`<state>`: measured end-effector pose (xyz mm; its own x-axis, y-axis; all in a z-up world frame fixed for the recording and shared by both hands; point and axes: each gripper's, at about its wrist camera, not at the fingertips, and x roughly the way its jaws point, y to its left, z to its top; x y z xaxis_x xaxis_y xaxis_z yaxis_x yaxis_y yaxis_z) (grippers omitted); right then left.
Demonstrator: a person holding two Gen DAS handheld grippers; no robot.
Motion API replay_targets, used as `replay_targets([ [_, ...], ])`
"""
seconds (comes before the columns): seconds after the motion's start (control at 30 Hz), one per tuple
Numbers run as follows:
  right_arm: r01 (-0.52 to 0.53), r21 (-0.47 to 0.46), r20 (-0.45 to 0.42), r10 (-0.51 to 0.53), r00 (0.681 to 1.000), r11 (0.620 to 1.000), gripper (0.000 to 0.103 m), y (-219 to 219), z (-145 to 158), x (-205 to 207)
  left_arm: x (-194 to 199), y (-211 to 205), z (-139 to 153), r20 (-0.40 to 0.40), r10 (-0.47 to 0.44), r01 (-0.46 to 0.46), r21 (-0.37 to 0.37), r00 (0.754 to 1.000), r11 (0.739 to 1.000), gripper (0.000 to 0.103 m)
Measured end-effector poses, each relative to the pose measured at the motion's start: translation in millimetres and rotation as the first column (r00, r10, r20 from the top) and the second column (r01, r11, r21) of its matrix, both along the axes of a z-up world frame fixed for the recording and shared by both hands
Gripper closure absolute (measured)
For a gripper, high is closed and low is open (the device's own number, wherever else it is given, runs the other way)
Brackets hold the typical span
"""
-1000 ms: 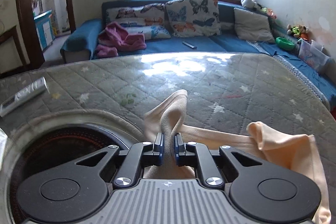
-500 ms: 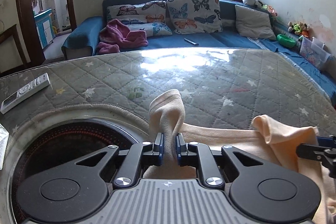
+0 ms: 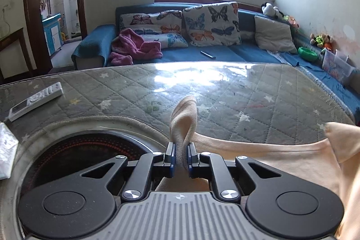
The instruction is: Fold clothes
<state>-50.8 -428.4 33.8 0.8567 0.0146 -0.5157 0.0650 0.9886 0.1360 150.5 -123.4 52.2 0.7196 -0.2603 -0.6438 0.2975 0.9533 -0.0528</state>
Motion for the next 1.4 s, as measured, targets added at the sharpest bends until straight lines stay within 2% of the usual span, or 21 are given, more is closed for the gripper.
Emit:
replay_targets([
  [0.17, 0.103, -0.005, 0.023, -0.102, 0.994, 0.995, 0.099, -26.5, 10.2, -48.7, -11.1, 13.9, 8.1, -0.005, 0.014, -0.014, -0.030, 1.000, 0.999, 0.091],
  [0.23, 0.137, -0.005, 0.024, -0.137, 0.990, 0.991, 0.099, -33.5, 9.3, -68.4, -13.3, 16.3, 5.1, -0.009, 0.019, -0.019, -0.020, 1.000, 1.000, 0.090],
  [0.4, 0.213, -0.003, -0.033, -0.213, 0.977, 0.977, 0.099, -46.4, -8.6, -101.2, -14.4, 14.0, -6.6, -0.021, 0.009, -0.009, 0.014, 1.000, 1.000, 0.086],
  [0.47, 0.242, 0.011, -0.068, -0.241, 0.968, 0.970, 0.099, -52.3, -22.3, -114.4, -13.5, 12.6, -9.7, -0.026, 0.018, -0.017, 0.020, 1.000, 1.000, 0.080],
  [0.67, 0.277, 0.052, -0.121, -0.269, 0.955, 0.960, 0.097, -65.5, -43.4, -121.5, -12.9, 6.5, -5.6, 0.010, 0.014, -0.015, 0.018, 1.000, 1.000, 0.064],
  [0.73, 0.279, 0.053, -0.123, -0.271, 0.955, 0.959, 0.093, -65.4, -45.7, -121.2, -8.2, -0.9, -4.9, 0.014, 0.000, -0.001, 0.030, 1.000, 1.000, 0.064],
  [0.87, 0.275, 0.045, -0.124, -0.268, 0.956, 0.960, 0.092, -65.5, -46.1, -118.0, 9.4, -12.3, -16.6, -0.018, 0.016, -0.014, 0.074, 1.000, 0.997, 0.064],
  [1.0, 0.272, 0.031, -0.122, -0.266, 0.956, 0.962, 0.086, -67.8, -45.0, -113.0, 26.2, -14.4, -28.1, -0.044, 0.052, -0.048, 0.084, 0.998, 0.995, 0.067],
  [1.13, 0.269, 0.025, -0.120, -0.264, 0.957, 0.963, 0.086, -70.4, -45.5, -110.5, 32.9, -15.9, -31.0, -0.033, 0.074, -0.071, 0.101, 0.997, 0.992, 0.072],
  [1.27, 0.263, 0.019, -0.123, -0.259, 0.958, 0.965, 0.086, -71.2, -46.6, -106.6, 37.3, -15.6, -33.4, -0.041, 0.097, -0.093, 0.101, 0.994, 0.991, 0.092],
  [1.4, 0.266, 0.011, -0.124, -0.263, 0.957, 0.964, 0.085, -71.6, -47.9, -102.5, 37.8, -13.2, -32.9, -0.044, 0.111, -0.107, 0.083, 0.993, 0.991, 0.099],
])
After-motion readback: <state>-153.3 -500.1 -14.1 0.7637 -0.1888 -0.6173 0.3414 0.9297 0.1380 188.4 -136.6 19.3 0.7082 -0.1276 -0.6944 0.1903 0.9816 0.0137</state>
